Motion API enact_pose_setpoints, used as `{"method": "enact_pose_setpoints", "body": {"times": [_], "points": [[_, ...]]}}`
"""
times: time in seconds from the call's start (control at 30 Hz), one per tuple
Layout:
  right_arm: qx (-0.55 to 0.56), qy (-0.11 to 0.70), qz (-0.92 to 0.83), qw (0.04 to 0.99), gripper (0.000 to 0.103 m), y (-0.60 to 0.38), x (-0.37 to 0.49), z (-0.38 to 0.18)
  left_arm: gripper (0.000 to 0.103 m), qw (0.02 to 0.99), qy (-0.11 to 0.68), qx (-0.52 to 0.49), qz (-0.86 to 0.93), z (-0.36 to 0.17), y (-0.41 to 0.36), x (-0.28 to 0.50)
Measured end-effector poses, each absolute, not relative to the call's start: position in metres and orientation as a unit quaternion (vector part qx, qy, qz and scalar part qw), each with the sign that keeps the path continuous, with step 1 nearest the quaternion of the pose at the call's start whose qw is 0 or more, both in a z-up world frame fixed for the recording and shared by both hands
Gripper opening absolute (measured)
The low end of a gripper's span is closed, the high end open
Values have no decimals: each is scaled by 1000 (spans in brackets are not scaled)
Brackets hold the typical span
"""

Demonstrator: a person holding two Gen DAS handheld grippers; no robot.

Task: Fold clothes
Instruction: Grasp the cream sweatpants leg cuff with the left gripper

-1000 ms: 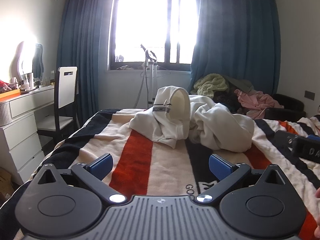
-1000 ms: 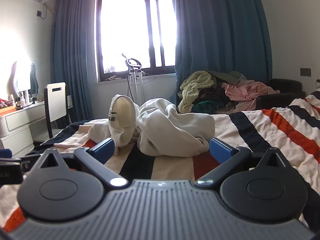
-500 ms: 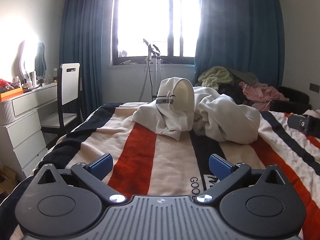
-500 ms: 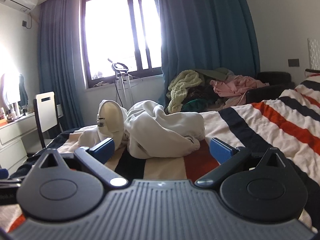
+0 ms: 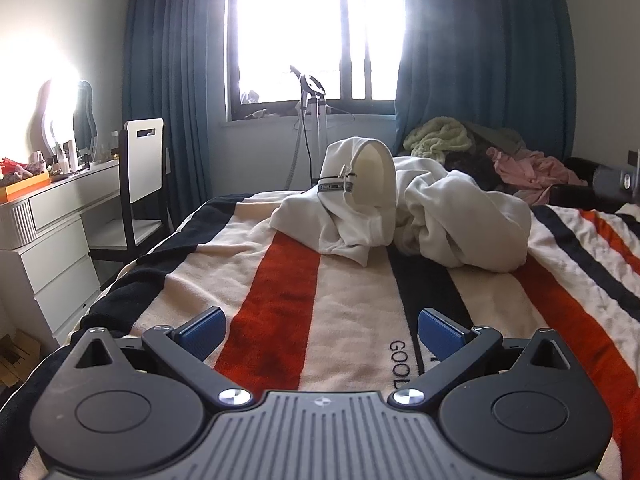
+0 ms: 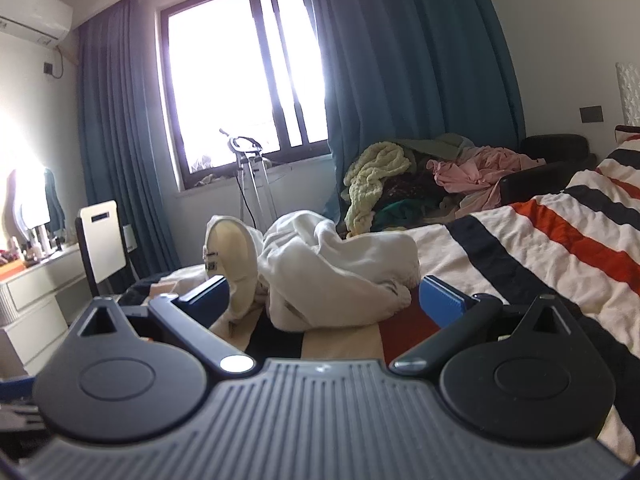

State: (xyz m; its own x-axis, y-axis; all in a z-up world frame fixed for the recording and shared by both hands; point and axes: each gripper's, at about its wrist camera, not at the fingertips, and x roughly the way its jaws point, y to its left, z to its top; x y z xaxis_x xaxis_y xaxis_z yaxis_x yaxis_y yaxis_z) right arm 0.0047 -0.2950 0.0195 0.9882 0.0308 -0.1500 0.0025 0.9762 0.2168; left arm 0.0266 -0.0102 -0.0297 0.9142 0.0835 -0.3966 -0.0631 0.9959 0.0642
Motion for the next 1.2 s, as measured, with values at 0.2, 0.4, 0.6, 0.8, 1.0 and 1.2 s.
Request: {"method": "enact_pose_setpoints", "body": {"times": [0.2,0.4,0.6,0.8,1.0,1.2], "points": [[124,51,8,991,103,-318,28,53,103,975,220,19,27,-34,-13,43],[193,22,-9,981,103,-356,46,69,103,972,236,-16,-6,-28,-21,110],[229,79,-51,969,103,-380,71,26,103,979,200,21,-19,-9,-73,220],[242,132,-104,956,103,-388,105,-14,103,969,244,24,-44,-17,-140,339],[230,163,-107,953,103,-384,136,-47,79,951,309,26,-4,-45,-164,411],[259,177,-95,945,103,-386,145,-64,24,957,289,-3,-33,-17,-134,371]]}}
